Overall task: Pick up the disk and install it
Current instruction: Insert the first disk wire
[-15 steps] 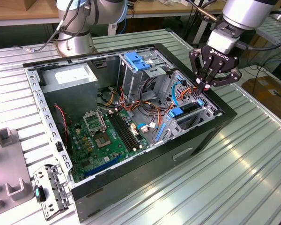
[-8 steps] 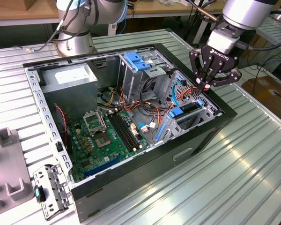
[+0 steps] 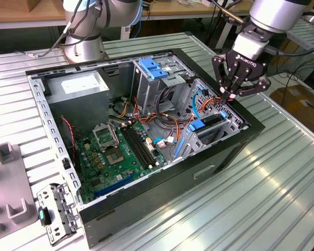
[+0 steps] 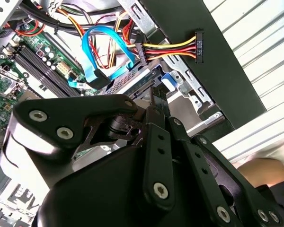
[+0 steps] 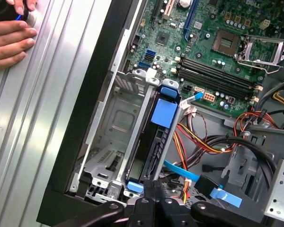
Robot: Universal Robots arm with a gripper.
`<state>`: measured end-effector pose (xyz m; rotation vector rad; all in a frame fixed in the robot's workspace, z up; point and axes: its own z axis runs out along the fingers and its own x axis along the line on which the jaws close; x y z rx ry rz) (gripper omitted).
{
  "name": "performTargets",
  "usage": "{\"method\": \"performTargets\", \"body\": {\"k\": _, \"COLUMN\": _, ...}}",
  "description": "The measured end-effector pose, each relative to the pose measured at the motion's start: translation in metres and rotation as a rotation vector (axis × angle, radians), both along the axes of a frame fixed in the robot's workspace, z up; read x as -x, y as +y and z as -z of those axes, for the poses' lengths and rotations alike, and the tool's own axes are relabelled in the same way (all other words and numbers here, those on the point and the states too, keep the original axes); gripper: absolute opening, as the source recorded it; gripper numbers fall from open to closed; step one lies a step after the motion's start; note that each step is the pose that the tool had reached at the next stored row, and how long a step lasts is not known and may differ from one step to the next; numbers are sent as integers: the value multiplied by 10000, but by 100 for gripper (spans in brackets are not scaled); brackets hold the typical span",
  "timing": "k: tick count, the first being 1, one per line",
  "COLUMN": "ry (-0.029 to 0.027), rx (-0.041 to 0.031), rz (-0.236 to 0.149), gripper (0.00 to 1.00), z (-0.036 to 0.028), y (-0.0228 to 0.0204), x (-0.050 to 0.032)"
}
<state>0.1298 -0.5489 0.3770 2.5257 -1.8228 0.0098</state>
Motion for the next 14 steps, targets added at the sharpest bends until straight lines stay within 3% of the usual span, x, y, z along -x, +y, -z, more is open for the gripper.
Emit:
{"method": "performTargets", "body": {"k": 4, "ry": 10, "rx": 1, "rz": 0, "gripper": 11, "z": 0, "y": 3, "x": -57}}
{"method": "performTargets", "body": {"k": 6, "ry": 23, "rx": 1, "rz": -1, "gripper": 11, "z": 0, "y": 53, "x": -185}}
{"method": "performTargets", "body": {"k": 7, "ry": 25, "rx": 1, "rz": -31, "gripper": 11, "z": 0, "y": 58, "x": -206}}
{"method": "performTargets", "body": {"k": 9, "ry": 26, "rx": 3, "rz": -512, "gripper": 11, "z": -1, "y": 59, "x": -214}}
{"method": "performTargets", "body": {"k": 14, "ry": 57, "rx": 2, "rz": -662, "gripper": 11, "z": -35, "y": 74, "x": -278}}
